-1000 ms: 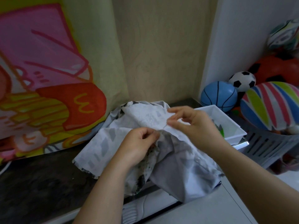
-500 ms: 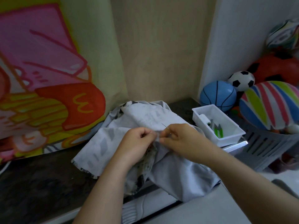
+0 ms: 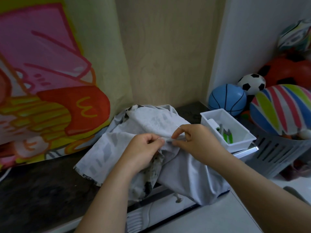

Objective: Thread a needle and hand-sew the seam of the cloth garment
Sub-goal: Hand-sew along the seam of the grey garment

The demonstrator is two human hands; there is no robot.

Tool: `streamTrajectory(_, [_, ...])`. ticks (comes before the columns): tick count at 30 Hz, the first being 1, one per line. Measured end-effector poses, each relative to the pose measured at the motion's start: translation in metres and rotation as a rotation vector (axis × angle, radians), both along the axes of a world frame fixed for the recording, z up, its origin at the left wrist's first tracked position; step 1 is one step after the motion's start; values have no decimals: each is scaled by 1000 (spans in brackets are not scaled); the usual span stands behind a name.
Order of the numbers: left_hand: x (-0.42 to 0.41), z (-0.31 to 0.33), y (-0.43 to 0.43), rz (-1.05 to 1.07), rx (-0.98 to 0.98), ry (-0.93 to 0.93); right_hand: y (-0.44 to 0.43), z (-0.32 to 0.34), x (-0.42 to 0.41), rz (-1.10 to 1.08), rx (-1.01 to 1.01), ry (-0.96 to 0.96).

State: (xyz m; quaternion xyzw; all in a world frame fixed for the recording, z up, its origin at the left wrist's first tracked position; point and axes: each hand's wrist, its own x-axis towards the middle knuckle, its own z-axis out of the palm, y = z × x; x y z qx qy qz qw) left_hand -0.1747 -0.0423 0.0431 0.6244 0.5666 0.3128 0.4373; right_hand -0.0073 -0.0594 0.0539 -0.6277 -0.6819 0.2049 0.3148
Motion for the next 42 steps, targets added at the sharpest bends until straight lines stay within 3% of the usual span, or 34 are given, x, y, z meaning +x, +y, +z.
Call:
streamTrajectory(7, [-1, -1, 2, 30, -55, 0, -3, 15, 12, -28, 55, -164])
streamTrajectory(10, [-2, -3, 4, 54, -81, -7, -2, 20, 19, -45, 68, -67])
streamTrajectory(12, [-2, -5, 5, 65, -89, -2, -2, 23, 20, -44, 64, 184])
streamTrajectory(18, [-2, -10, 8, 64, -98, -3, -7, 35, 10, 142, -56, 1239])
streamTrajectory(21, [-2, -12, 11, 85, -90, 10, -12, 43, 7, 244, -224, 1441])
streamTrajectory(24, [-3, -13, 13, 90, -38, 87, -16, 47, 10, 314, -411, 1454])
streamTrajectory(28, [-4, -15, 14, 104, -1, 110, -16, 41, 18, 692, -757, 1473])
streamTrajectory(30, [-4, -15, 15, 118, 9, 115, -16, 37, 21, 730, -817, 1405])
streamTrajectory(32, [-4, -15, 15, 127, 35, 120, -16, 37, 20, 656, -788, 1232])
streamTrajectory(35, [-7, -16, 14, 121, 69, 91, -19, 40, 16, 420, -620, 766])
streamTrajectory(37, [-8, -15, 13, 127, 74, 77, -19, 44, 14, 287, -501, 559])
streamTrajectory(42, [-10, -19, 15, 133, 66, 93, -15, 54, 17, 63, -234, 806])
